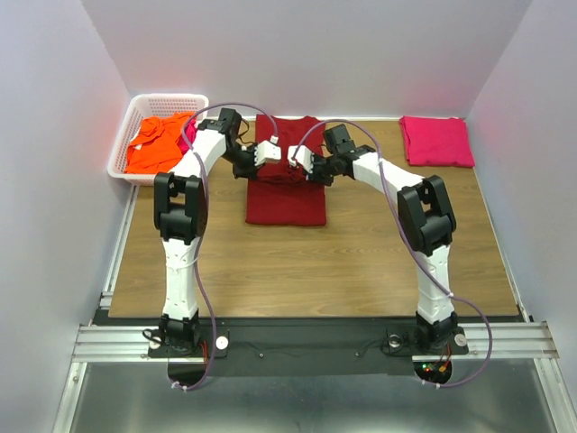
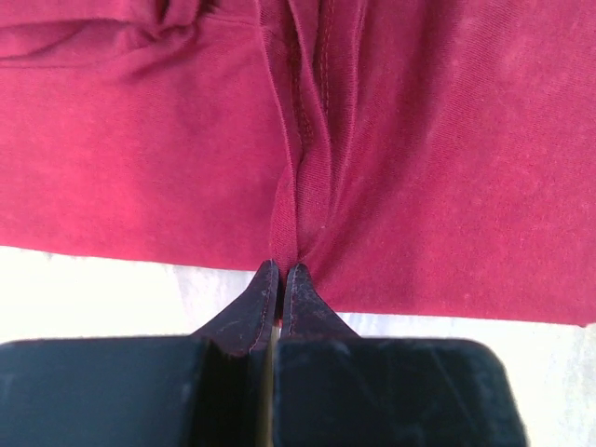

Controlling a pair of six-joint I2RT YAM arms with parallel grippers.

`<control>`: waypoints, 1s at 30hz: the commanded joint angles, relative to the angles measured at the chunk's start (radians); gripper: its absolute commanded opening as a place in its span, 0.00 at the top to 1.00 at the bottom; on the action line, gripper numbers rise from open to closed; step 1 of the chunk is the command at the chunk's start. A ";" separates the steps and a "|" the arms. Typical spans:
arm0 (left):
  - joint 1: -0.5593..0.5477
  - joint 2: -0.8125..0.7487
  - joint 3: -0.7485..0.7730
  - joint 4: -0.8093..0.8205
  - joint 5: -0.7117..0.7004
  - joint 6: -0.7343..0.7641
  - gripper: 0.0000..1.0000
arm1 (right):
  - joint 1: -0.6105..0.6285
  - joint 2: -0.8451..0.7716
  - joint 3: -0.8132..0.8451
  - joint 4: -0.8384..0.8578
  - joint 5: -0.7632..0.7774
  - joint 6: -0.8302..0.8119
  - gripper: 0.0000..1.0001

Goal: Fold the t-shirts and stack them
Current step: Fold the tshirt

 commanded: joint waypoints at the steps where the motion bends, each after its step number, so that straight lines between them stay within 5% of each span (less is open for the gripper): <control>1: 0.005 0.013 0.079 -0.016 -0.007 -0.011 1.00 | -0.017 0.037 0.074 0.011 -0.023 -0.015 0.99; 8: 0.013 0.044 0.122 0.026 -0.027 -0.037 1.00 | -0.020 0.079 0.119 0.014 -0.002 -0.009 0.99; 12: 0.017 0.042 0.116 0.093 -0.041 -0.093 0.72 | -0.023 0.091 0.167 0.016 0.031 0.015 0.65; 16: 0.042 0.010 0.116 0.133 -0.033 -0.156 0.44 | -0.031 0.057 0.188 0.016 0.048 0.069 0.41; 21: 0.086 -0.096 0.034 0.136 0.033 -0.195 0.41 | -0.032 -0.085 0.070 0.014 0.016 0.110 0.44; 30: 0.068 -0.422 -0.531 0.228 0.071 -0.045 0.41 | 0.052 -0.268 -0.275 0.013 -0.060 0.132 0.57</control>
